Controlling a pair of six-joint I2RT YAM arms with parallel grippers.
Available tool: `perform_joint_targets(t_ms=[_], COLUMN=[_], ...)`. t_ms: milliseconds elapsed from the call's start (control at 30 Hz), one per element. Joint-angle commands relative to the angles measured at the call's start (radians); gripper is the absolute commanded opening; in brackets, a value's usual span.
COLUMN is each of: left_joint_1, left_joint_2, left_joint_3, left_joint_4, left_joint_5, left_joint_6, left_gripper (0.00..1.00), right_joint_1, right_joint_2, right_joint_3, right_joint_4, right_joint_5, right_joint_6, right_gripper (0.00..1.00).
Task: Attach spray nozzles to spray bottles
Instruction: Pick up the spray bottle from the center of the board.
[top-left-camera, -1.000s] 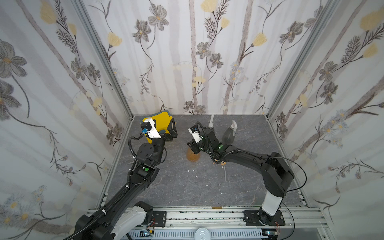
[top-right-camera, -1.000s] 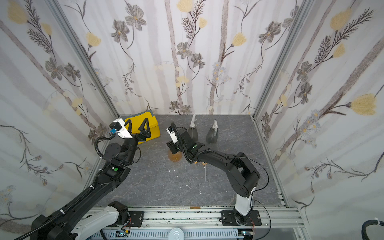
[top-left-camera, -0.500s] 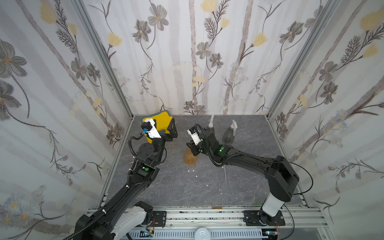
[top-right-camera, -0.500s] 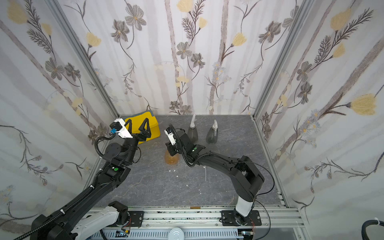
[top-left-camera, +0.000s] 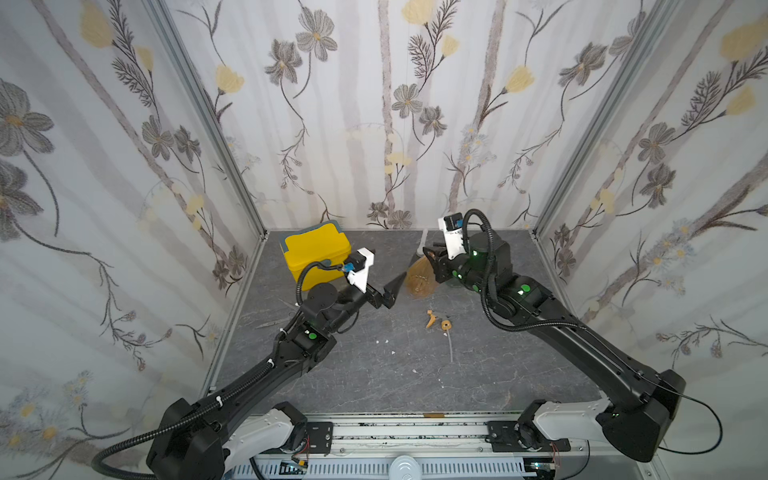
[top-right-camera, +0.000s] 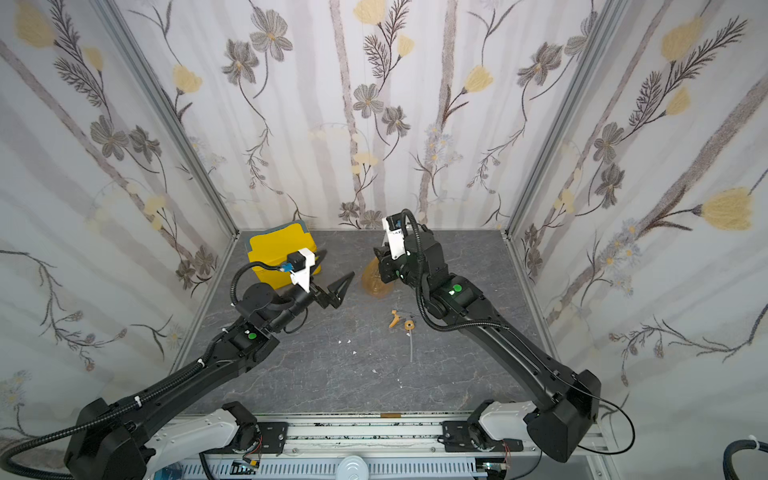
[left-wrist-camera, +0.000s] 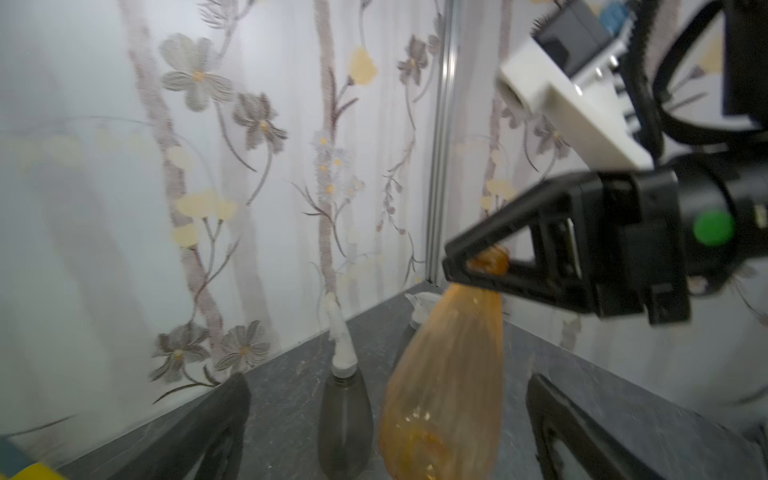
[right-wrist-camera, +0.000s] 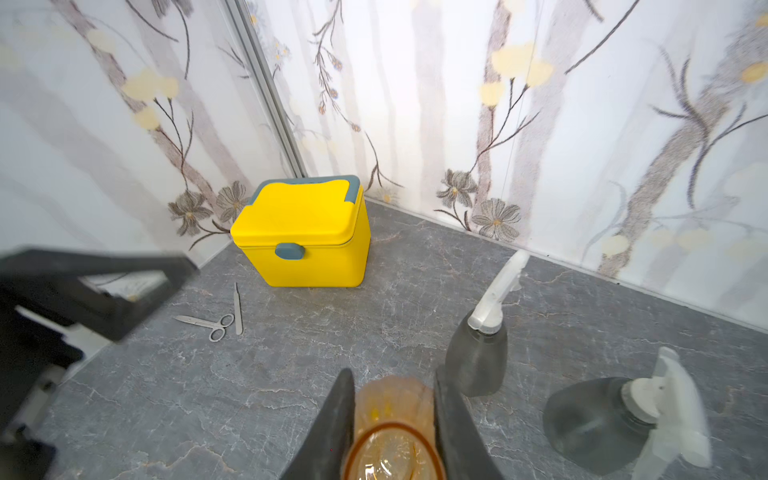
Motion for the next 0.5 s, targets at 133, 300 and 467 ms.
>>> perform_joint_targets(t_ms=[133,300,467], left_joint_1=[-0.094,-0.102,-0.110], left_joint_2=[0.046,0.065,0.080], left_joint_3=[-0.029,-0.032,-0.033], left_joint_4=[-0.039,-0.027,-0.011], left_joint_5=[0.025,0.007,-0.016], left_joint_6=[0.216,0.222,0.212], left_gripper=[1.00,1.00,1.00], right_joint_1=[-0.023,-0.023,-0.019], right_joint_2=[-0.070,-0.089,-0.083], right_joint_3=[0.105,0.116,0.105], right_joint_4=[-0.194,-0.213,-0.183], right_joint_5=[-0.195,-0.262,-0.342], right_joint_6=[0.039,0.067,0.095], right_gripper=[0.19,0.17,0.17])
